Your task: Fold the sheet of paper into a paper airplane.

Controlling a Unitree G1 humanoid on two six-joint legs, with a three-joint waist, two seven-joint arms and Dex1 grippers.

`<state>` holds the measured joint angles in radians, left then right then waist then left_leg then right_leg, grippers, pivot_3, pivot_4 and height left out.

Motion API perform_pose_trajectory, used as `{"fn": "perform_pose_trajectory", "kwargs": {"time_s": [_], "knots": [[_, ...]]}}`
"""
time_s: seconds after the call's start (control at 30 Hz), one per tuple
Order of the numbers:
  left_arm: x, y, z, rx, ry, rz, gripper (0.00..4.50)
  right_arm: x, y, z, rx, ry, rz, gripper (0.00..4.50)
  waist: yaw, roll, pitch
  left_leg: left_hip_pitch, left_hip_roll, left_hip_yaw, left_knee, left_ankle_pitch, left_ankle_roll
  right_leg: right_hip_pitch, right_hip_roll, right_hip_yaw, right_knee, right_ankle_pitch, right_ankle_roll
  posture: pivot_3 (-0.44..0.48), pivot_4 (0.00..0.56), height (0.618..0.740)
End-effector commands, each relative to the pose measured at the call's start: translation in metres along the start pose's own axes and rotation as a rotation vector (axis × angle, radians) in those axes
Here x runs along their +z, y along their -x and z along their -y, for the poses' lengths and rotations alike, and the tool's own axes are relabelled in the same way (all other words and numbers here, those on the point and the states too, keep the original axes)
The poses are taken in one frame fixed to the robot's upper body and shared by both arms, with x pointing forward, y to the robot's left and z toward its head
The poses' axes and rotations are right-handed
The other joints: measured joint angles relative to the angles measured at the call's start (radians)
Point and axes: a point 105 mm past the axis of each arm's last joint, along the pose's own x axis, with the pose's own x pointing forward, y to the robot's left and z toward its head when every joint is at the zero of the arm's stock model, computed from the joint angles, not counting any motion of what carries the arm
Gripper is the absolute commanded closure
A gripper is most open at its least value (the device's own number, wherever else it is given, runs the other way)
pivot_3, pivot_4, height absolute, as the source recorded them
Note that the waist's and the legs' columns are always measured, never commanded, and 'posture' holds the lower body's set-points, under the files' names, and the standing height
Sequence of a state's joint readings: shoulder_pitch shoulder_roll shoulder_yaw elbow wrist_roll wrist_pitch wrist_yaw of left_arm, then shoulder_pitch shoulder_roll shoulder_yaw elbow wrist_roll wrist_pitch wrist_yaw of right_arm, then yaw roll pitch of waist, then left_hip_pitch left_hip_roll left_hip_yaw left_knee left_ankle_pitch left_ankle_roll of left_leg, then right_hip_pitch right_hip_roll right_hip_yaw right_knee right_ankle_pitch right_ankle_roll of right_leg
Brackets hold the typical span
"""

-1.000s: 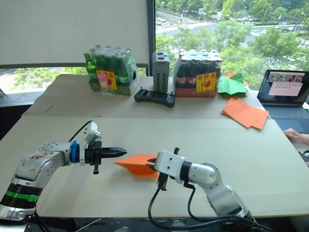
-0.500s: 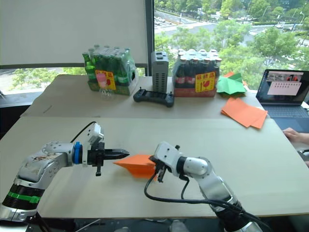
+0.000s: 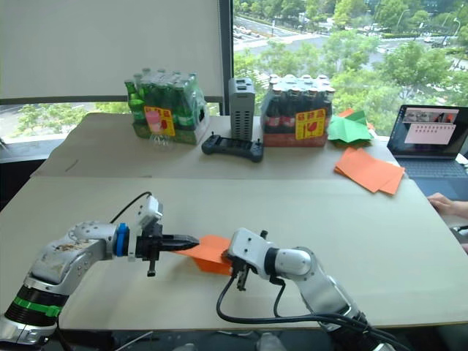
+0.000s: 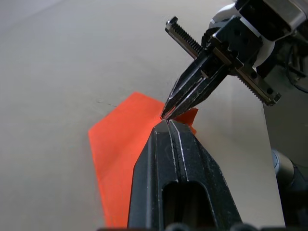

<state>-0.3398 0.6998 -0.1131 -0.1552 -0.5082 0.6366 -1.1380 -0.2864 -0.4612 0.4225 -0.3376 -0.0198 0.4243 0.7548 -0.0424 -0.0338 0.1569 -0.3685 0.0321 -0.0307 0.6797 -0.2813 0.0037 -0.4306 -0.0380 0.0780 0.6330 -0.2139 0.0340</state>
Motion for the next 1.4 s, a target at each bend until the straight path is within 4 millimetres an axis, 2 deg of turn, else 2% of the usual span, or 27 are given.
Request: {"fn": "perform_pose_trajectory", "kwargs": {"time_s": [0.03,0.37,0.6,0.73,0.83,0.9,1.0,1.13,1.17,1.27,1.4], "knots": [[0.0,-0.007,-0.002,0.007,-0.039,0.007,4.5,0.013,0.002,0.0,-0.016,0.039,0.038,4.49,0.001,0.0,0.0,0.0,0.0,0.0,0.0,0.0,0.0,0.0,0.0,0.0,0.0,0.0,0.0,0.0,0.15,0.733],[-0.028,-0.006,0.002,0.005,-0.015,-0.063,4.5,0.013,0.006,0.002,-0.037,0.047,0.034,4.49,0.0,0.0,0.0,0.0,0.0,0.0,0.0,0.0,0.0,0.0,0.0,0.0,0.0,0.0,0.0,0.0,0.15,0.733],[-0.028,-0.005,0.004,0.013,-0.009,-0.054,4.5,0.015,0.006,0.003,-0.045,0.039,0.047,4.49,0.0,0.0,0.0,0.0,0.0,0.0,0.0,0.0,0.0,0.0,0.0,0.0,0.0,0.0,0.0,0.0,0.15,0.733],[-0.027,-0.006,0.005,0.01,-0.015,-0.054,4.5,0.027,0.012,0.027,-0.131,-0.134,0.121,4.49,-0.001,0.0,0.0,0.0,0.0,0.0,0.0,0.0,0.0,0.0,0.0,0.0,0.001,0.0,0.0,0.0,0.15,0.733],[-0.027,-0.007,0.007,0.006,-0.019,-0.055,4.5,0.024,0.021,0.048,-0.22,-0.287,0.13,4.49,0.0,0.0,0.0,0.0,0.0,0.0,0.0,0.0,0.0,0.0,0.0,0.0,0.001,0.0,0.0,0.0,0.15,0.733],[-0.026,-0.007,0.007,0.006,-0.019,-0.055,4.5,0.024,0.026,0.055,-0.232,-0.345,0.142,4.49,0.001,0.0,0.0,0.0,0.0,0.0,0.0,0.0,0.0,0.0,0.0,0.0,0.001,0.0,0.0,0.0,0.15,0.733],[-0.028,-0.008,0.007,0.002,-0.022,-0.06,4.5,0.02,0.033,0.059,-0.2,-0.493,0.141,3.59,0.002,0.0,0.0,0.0,0.0,-0.001,0.0,0.0,0.0,0.0,0.0,-0.001,0.0,0.0,0.0,0.0,0.15,0.733],[-0.029,-0.009,0.008,-0.001,-0.022,-0.062,4.5,0.014,0.032,0.046,-0.061,-0.751,0.12,2.28,-0.001,0.0,0.0,0.0,0.0,-0.001,0.0,0.0,0.0,0.0,0.0,-0.001,0.0,0.0,0.0,0.0,0.15,0.733],[-0.029,-0.009,0.008,-0.001,-0.023,-0.062,4.5,0.015,0.031,0.044,-0.037,-0.797,0.128,1.82,-0.002,0.0,0.0,0.0,0.0,-0.001,0.0,0.0,0.0,0.0,0.0,-0.001,0.001,0.0,0.0,0.0,0.15,0.733],[-0.028,-0.011,0.008,-0.001,-0.024,-0.06,4.5,0.009,0.031,0.042,-0.015,-0.892,0.118,0.89,-0.003,0.0,0.0,0.0,0.001,-0.001,-0.001,0.0,0.0,0.0,0.0,-0.001,0.001,0.0,-0.001,0.0,0.15,0.733],[-0.028,-0.011,0.01,-0.002,-0.024,-0.057,4.5,-0.001,0.03,0.035,0.015,-0.96,0.101,0.89,-0.002,0.001,0.0,0.0,0.0,-0.001,0.0,0.0,0.0,0.0,0.0,-0.001,0.0,0.0,0.0,0.0,0.15,0.733]]}}
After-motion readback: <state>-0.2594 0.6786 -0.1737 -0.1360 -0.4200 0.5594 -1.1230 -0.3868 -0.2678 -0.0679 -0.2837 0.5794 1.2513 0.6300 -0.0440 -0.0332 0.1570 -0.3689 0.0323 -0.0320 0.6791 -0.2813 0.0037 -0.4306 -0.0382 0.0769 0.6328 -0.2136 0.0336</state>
